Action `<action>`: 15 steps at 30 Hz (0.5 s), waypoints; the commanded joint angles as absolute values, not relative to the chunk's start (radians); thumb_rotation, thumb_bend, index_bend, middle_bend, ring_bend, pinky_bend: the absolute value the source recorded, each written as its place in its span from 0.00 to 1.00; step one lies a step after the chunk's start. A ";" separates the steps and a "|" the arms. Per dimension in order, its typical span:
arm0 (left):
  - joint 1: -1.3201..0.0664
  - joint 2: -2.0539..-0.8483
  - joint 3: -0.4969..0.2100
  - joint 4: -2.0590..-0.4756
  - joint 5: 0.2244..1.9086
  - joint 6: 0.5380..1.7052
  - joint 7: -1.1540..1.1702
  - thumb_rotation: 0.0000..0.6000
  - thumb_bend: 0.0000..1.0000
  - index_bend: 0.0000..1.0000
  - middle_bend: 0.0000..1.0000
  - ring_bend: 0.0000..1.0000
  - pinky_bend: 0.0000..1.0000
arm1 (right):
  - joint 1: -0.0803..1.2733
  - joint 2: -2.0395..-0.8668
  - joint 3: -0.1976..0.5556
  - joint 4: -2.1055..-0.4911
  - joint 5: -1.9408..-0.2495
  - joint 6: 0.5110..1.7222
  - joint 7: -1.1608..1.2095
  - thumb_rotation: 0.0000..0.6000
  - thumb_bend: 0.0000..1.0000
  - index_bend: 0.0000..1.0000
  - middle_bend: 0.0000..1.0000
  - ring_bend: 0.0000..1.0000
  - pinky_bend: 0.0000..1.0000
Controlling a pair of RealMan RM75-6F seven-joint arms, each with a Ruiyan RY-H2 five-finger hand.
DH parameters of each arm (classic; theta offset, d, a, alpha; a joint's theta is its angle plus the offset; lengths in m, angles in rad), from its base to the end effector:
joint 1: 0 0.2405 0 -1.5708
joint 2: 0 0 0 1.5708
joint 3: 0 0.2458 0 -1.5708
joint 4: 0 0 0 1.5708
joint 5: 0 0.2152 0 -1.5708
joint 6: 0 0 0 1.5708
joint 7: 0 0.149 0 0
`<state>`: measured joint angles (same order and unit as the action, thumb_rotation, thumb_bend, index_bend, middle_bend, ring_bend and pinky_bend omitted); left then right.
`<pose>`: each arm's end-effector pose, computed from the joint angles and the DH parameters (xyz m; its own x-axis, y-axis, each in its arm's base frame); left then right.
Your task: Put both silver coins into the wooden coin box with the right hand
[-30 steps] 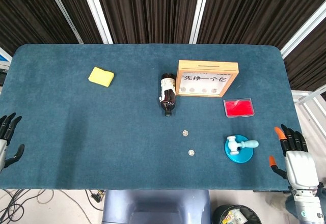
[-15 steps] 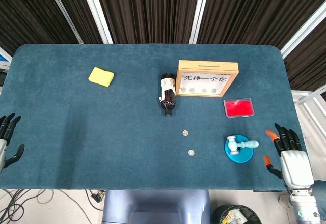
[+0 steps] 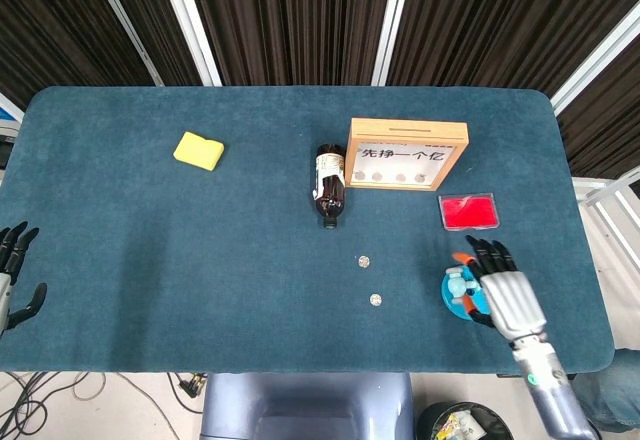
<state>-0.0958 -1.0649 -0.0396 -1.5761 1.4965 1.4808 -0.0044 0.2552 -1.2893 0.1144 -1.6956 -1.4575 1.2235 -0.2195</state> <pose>-0.3149 0.1879 0.1696 0.4722 0.0047 0.8815 0.8814 -0.0102 -0.4722 -0.2365 -0.2360 0.0655 0.3808 -0.1548 0.9116 -0.9168 -0.1919 0.3503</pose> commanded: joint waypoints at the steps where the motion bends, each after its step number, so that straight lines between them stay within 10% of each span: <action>1: -0.096 -1.064 -0.040 -1.577 1.496 1.480 -0.008 1.00 0.40 0.04 0.00 0.00 0.00 | 0.299 -1.344 0.141 -1.679 -1.424 1.184 -0.273 1.00 0.47 0.23 0.00 0.00 0.00; 15: -0.097 -1.062 -0.042 -1.582 1.484 1.470 -0.017 1.00 0.40 0.04 0.00 0.00 0.00 | 0.412 -1.494 0.179 -1.580 -1.280 1.076 -0.405 1.00 0.47 0.24 0.00 0.00 0.00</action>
<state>-0.0966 -1.0617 -0.0417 -1.5816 1.4846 1.4702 -0.0168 0.4063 -1.4852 0.1784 -1.5867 -1.2863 1.0813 -0.4007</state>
